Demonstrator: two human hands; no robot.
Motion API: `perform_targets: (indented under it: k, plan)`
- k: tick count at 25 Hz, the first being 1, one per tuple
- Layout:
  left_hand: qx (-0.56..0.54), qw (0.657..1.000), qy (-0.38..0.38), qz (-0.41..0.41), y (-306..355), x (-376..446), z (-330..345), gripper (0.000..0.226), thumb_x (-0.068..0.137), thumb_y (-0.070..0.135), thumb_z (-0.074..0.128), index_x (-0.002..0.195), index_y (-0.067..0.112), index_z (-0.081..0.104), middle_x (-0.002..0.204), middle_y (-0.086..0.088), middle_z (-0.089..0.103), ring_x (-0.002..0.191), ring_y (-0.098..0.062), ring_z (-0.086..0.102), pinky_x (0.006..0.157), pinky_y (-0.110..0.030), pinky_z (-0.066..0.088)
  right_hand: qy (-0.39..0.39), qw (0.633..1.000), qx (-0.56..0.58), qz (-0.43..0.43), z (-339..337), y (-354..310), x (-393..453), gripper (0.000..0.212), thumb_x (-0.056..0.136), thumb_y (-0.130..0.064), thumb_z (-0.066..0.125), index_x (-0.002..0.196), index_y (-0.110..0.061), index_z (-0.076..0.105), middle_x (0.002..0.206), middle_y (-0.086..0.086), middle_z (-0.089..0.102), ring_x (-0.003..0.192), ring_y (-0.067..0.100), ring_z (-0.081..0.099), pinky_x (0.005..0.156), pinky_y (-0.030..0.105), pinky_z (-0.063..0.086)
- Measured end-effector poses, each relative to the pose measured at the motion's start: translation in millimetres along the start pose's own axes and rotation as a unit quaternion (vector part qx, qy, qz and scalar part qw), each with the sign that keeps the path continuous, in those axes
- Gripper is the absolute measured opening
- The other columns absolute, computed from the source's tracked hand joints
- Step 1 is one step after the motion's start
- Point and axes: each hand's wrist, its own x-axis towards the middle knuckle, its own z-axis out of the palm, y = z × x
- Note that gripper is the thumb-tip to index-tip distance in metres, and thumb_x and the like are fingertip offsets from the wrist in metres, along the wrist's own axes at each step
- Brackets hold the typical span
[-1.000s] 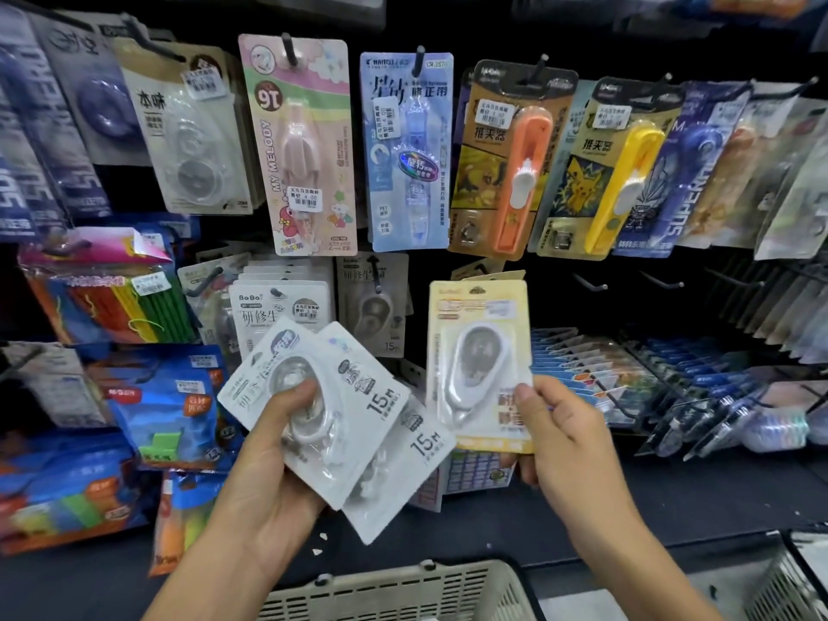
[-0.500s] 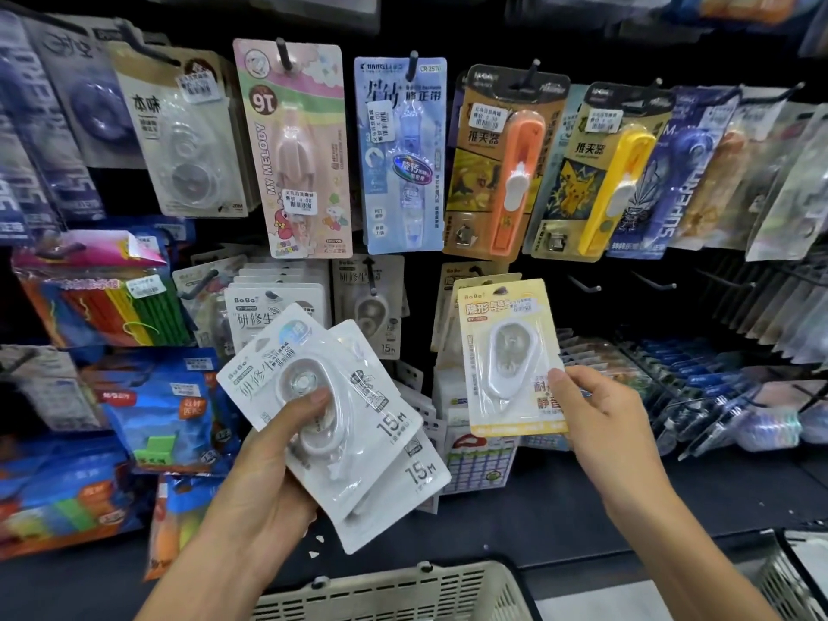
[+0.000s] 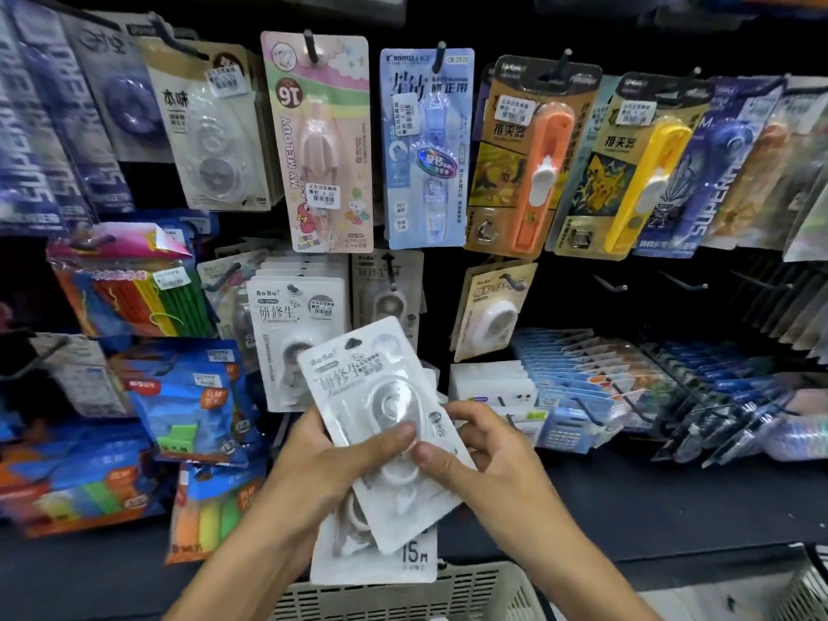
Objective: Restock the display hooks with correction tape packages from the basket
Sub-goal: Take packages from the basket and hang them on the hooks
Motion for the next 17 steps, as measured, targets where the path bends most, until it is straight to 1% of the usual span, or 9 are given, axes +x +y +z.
perform_targets:
  k: [2, 3, 5, 7, 9, 10, 12, 14, 17]
  plan:
    - [-0.02, 0.999, -0.032, -0.014, 1.6, 1.3, -9.4, 0.062, 0.049, 0.025, 0.102, 0.105, 0.026, 0.076, 0.114, -0.012, 0.077, 0.101, -0.031, 0.076, 0.073, -0.031, 0.062, 0.03, 1.0, 0.003, 0.003, -2.6, -1.2, 1.7, 0.019, 0.078, -0.047, 0.08, 0.091, -0.04, 0.067, 0.089, -0.006, 0.078, 0.068, 0.006, 0.071, 0.053, 0.016, 0.049]
    - [-0.028, 0.999, -0.04, -0.014, 3.0, 1.5, -13.6, 0.068, 0.05, 0.024, 0.101, 0.112, 0.025, 0.074, 0.118, -0.012, 0.075, 0.105, -0.032, 0.074, 0.076, -0.033, 0.062, 0.025, 0.999, 0.017, 0.011, -4.5, -1.6, 2.0, 0.022, 0.076, -0.049, 0.078, 0.09, -0.036, 0.066, 0.083, -0.003, 0.077, 0.058, 0.009, 0.067, 0.048, 0.021, 0.048]
    - [-0.038, 0.999, -0.033, -0.005, 6.7, 3.0, -18.4, 0.068, 0.054, 0.015, 0.098, 0.117, 0.025, 0.072, 0.12, -0.013, 0.075, 0.107, -0.034, 0.073, 0.077, -0.037, 0.063, -0.004, 0.996, 0.089, 0.033, -3.4, -4.0, 2.1, 0.036, 0.077, -0.046, 0.075, 0.101, -0.024, 0.061, 0.072, 0.004, 0.072, 0.044, 0.016, 0.056, 0.04, 0.027, 0.045]
    - [-0.038, 0.999, 0.003, 0.018, 12.8, 4.4, -22.4, 0.064, 0.06, 0.009, 0.096, 0.118, 0.023, 0.072, 0.119, -0.013, 0.075, 0.106, -0.034, 0.074, 0.077, -0.042, 0.064, -0.013, 0.989, 0.147, 0.028, -0.3, -5.8, 7.6, 0.038, 0.084, -0.037, 0.07, 0.11, -0.013, 0.055, 0.068, 0.009, 0.067, 0.039, 0.017, 0.05, 0.039, 0.027, 0.044]
    - [-0.028, 0.996, 0.062, 0.054, 21.4, 4.0, -31.0, 0.055, 0.065, 0.011, 0.086, 0.118, 0.02, 0.07, 0.116, -0.011, 0.076, 0.103, -0.032, 0.075, 0.079, -0.046, 0.064, 0.005, 0.992, 0.127, 0.01, 4.6, -10.6, 16.9, 0.022, 0.095, -0.027, 0.064, 0.111, -0.014, 0.057, 0.072, 0.009, 0.069, 0.042, 0.018, 0.051, 0.041, 0.029, 0.046]
    - [-0.025, 0.992, 0.098, 0.071, 27.0, 3.4, -36.8, 0.052, 0.067, 0.013, 0.081, 0.117, 0.019, 0.07, 0.113, -0.01, 0.077, 0.099, -0.03, 0.076, 0.076, -0.045, 0.064, 0.025, 0.994, 0.11, 0.004, 7.3, -13.4, 21.7, 0.013, 0.099, -0.023, 0.062, 0.109, -0.017, 0.059, 0.075, 0.009, 0.07, 0.044, 0.018, 0.052, 0.043, 0.03, 0.047]
    - [-0.033, 0.982, 0.158, 0.094, 37.5, 0.3, -51.2, 0.045, 0.07, 0.014, 0.077, 0.114, 0.019, 0.07, 0.108, -0.007, 0.079, 0.088, -0.026, 0.078, 0.064, -0.037, 0.064, 0.078, 0.994, 0.075, 0.013, 11.2, -16.3, 29.1, 0.002, 0.101, -0.021, 0.06, 0.102, -0.022, 0.061, 0.079, 0.006, 0.072, 0.046, 0.018, 0.053, 0.044, 0.031, 0.047]
    - [-0.054, 0.974, 0.195, 0.101, 44.5, -4.9, -64.7, 0.044, 0.073, 0.014, 0.074, 0.117, 0.015, 0.069, 0.105, -0.007, 0.079, 0.08, -0.022, 0.078, 0.057, -0.033, 0.063, 0.131, 0.991, 0.03, 0.02, 13.5, -15.1, 29.9, 0.006, 0.1, -0.024, 0.061, 0.094, -0.026, 0.062, 0.078, 0.003, 0.073, 0.048, 0.017, 0.057, 0.048, 0.031, 0.046]
    - [-0.065, 0.969, 0.217, 0.103, 48.4, -9.9, -73.1, 0.041, 0.079, 0.011, 0.073, 0.119, 0.012, 0.069, 0.103, -0.007, 0.08, 0.076, -0.021, 0.078, 0.055, -0.033, 0.062, 0.186, 0.982, -0.011, -0.008, 16.5, -9.7, 24.3, 0.009, 0.096, -0.028, 0.064, 0.088, -0.032, 0.063, 0.084, -0.002, 0.075, 0.071, 0.019, 0.07, 0.066, 0.041, 0.054]
